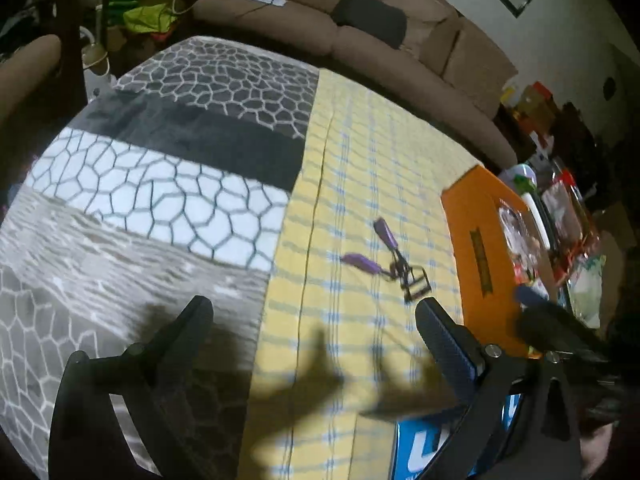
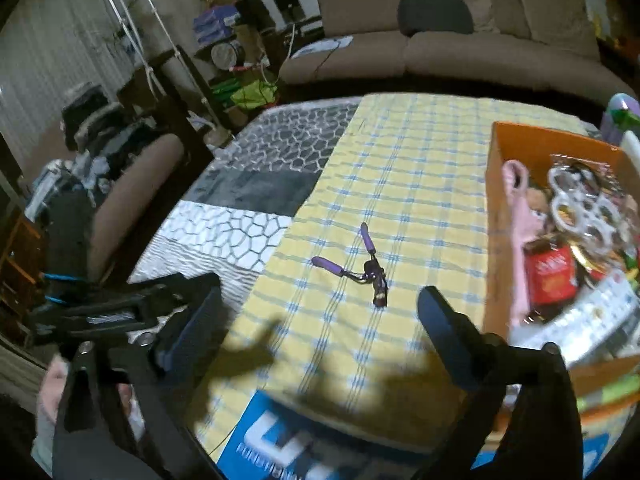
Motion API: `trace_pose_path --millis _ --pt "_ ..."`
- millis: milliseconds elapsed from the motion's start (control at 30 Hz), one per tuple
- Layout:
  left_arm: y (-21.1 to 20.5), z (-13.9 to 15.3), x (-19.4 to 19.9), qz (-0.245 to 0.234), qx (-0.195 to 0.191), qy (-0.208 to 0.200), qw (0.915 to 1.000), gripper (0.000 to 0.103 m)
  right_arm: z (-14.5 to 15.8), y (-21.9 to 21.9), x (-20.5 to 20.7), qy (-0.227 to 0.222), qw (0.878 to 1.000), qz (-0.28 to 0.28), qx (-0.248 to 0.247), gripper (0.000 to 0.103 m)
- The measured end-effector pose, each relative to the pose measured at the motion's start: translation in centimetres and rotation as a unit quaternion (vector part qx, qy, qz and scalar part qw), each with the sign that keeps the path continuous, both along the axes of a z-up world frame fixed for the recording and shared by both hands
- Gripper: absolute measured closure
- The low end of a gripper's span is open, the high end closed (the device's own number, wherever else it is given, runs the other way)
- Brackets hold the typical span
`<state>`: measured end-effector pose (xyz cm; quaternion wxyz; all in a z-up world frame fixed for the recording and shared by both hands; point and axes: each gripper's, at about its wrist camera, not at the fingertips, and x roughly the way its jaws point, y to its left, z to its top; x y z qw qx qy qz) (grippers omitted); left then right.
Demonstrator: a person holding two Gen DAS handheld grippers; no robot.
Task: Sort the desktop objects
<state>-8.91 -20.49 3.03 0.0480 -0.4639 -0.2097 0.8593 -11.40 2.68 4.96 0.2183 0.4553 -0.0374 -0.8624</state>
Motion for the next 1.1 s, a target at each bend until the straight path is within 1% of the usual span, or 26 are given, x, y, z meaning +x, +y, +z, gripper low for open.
trace_pose_path --millis 33,67,100,133,167,267,300,400,467,533,600,633,700,767,800,833,867,900,933,967,1033,1100 --pt "-0.1 0.0 -0.2 -0.002 0.005 0.004 1.0 0.0 -0.7 -0.4 -0.5 -0.006 1.0 0.004 0.011 0.031" --pt "-0.2 -0.1 -0.4 -0.006 0.009 0.005 0.9999 0.0 -1.6 -1.2 -1.3 -0.014 0.999 0.01 0.029 0.042" --pt "-0.2 -0.3 -0.8 -0.009 0.009 -0.001 0.9999 0.0 -2.8 -1.9 -2.3 -0.026 0.998 0.014 0.054 0.051" --pt "0.0 -0.7 -1.4 -0.014 0.004 -0.012 0.9998 0.0 -3.6 -2.2 -2.9 -0.034 0.997 0.014 0.067 0.052" --pt "0.1 -0.8 -1.7 -0.015 0.005 -0.013 0.9998 0.0 -4.4 -2.3 -3.7 -0.044 0.996 0.012 0.078 0.052" --pt "0.1 -1.6 -2.2 -0.015 0.017 -0.023 0.9995 0.0 -6.4 -2.5 -5.9 -0.065 0.993 0.006 0.101 0.054" --pt "0.3 -2.2 -2.5 -0.02 0.023 -0.027 0.9992 0.0 -7.0 -2.4 -6.3 -0.071 0.992 0.004 0.106 0.055" --pt "0.7 -3.7 -3.2 -0.014 0.013 -0.052 0.9985 0.0 -8.2 -2.3 -7.1 -0.088 0.991 0.011 0.105 0.058" --pt "0.7 -4.4 -3.5 -0.011 0.031 -0.065 0.9973 0.0 -8.4 -2.4 -7.2 -0.089 0.99 0.014 0.108 0.058" --pt "0.9 -4.4 -3.7 -0.011 0.045 -0.064 0.9969 0.0 -8.9 -2.5 -7.2 -0.097 0.99 0.021 0.1 0.062" --pt "1.0 -4.0 -3.7 -0.012 0.05 -0.058 0.997 0.0 -9.1 -2.3 -7.2 -0.103 0.991 0.022 0.085 0.063" --pt "1.0 -3.9 -3.7 -0.01 0.056 -0.056 0.9968 0.0 -9.2 -2.2 -7.1 -0.107 0.991 0.025 0.082 0.067" --pt "0.8 -3.5 -3.7 -0.007 0.063 -0.052 0.9966 0.0 -9.4 -2.7 -6.8 -0.114 0.988 0.04 0.101 0.076" --pt "0.6 -3.3 -3.8 -0.006 0.065 -0.051 0.9965 0.0 -9.2 -3.3 -5.9 -0.116 0.982 0.087 0.119 0.078" --pt "0.4 -3.2 -3.8 -0.006 0.068 -0.052 0.9963 0.0 -9.0 -3.7 -5.6 -0.112 0.978 0.102 0.142 0.083" --pt "0.3 -3.2 -3.8 -0.005 0.07 -0.053 0.9961 0.0 -8.9 -3.9 -5.3 -0.105 0.973 0.109 0.174 0.085" --pt "0.1 -3.2 -3.7 -0.004 0.072 -0.054 0.996 0.0 -8.8 -4.1 -5.2 -0.091 0.966 0.11 0.215 0.085" --pt "0.0 -3.3 -3.7 -0.002 0.071 -0.055 0.996 0.0 -8.6 -4.2 -5.3 -0.075 0.956 0.107 0.264 0.085" --pt "-0.1 -3.3 -3.7 0.001 0.068 -0.058 0.996 0.0 -8.2 -4.2 -5.4 -0.062 0.949 0.103 0.291 0.085" --pt "-0.2 -3.4 -3.8 0.003 0.067 -0.06 0.9959 0.0 -7.6 -4.0 -5.8 -0.051 0.948 0.095 0.301 0.085" --pt "-0.2 -3.6 -3.8 0.004 0.072 -0.064 0.9954 0.0 -5.8 -3.3 -6.6 -0.02 0.952 0.058 0.299 0.085" --pt "-0.2 -3.7 -3.8 0.003 0.074 -0.067 0.995 0.0 -4.1 -3.1 -6.9 0.024 0.949 0.024 0.313 0.085"
